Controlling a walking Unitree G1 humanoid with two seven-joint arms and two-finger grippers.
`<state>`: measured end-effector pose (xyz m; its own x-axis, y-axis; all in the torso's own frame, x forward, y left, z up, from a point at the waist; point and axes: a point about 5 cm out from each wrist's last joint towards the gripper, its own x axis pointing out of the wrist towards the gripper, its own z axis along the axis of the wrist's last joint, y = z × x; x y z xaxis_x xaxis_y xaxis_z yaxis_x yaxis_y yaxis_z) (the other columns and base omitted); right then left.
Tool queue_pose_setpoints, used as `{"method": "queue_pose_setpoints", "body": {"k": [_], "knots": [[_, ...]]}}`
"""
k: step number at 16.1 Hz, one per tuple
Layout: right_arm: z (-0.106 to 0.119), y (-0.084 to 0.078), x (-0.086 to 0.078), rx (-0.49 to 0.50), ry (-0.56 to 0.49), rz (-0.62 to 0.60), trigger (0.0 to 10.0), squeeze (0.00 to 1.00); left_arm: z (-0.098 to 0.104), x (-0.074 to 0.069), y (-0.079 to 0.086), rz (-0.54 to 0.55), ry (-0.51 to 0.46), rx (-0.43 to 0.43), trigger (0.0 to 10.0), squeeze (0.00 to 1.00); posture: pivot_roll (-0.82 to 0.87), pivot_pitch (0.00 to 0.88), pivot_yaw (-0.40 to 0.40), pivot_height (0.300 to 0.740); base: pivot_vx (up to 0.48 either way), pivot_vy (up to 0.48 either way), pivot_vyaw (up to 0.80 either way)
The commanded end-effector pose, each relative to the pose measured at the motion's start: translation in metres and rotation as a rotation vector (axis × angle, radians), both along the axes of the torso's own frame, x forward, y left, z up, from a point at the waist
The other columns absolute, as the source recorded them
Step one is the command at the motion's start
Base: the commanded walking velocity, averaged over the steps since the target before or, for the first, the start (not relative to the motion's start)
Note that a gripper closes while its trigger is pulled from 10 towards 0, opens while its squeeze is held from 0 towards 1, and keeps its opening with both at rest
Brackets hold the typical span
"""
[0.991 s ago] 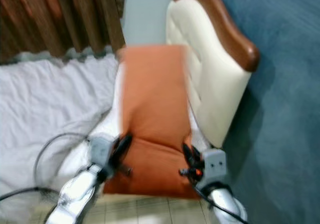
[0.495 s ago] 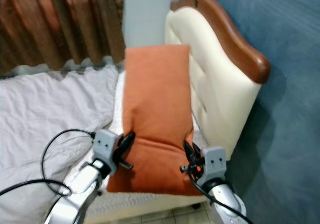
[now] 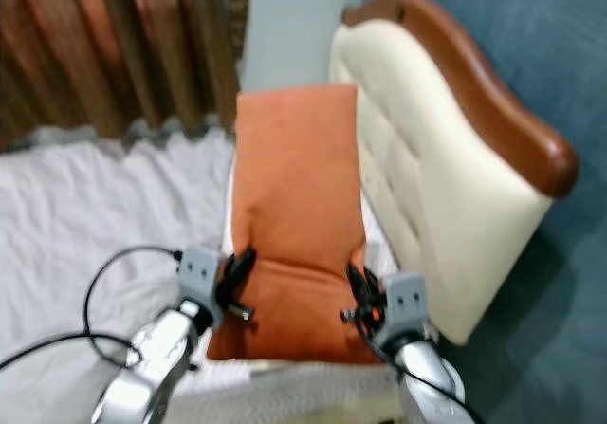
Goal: Clean up the room
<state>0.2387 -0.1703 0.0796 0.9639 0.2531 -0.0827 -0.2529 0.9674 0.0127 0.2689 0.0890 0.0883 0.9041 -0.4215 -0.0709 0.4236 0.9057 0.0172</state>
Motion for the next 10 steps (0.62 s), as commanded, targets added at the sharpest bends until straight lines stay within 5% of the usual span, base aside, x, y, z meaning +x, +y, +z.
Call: {"method": "queue_pose_setpoints", "body": {"k": [1, 5, 10], "knots": [[-0.0011, -0.0265, -0.002, -0.041, 0.011, -0.102, 10.0, 0.0, 0.0155, 0.0148, 0.042, 0.214, -0.073, 0.021, 10.0, 0.0, -0.08, 0.0, 0.004, 0.74, 0.0, 0.0, 0.0], [-0.0028, -0.026, -0.0021, -0.045, 0.017, -0.092, 10.0, 0.0, 0.013, 0.0152, 0.0439, 0.237, -0.063, 0.015, 10.0, 0.0, -0.08, 0.0, 0.003, 0.74, 0.0, -0.433, 0.0], [-0.0018, -0.027, -0.0007, -0.052, 0.018, -0.086, 10.0, 0.0, 0.0088, 0.0158, 0.0444, 0.255, -0.046, 0.013, 10.0, 0.0, -0.09, 0.009, -0.001, 0.74, 0.241, -0.412, 0.0]]}}
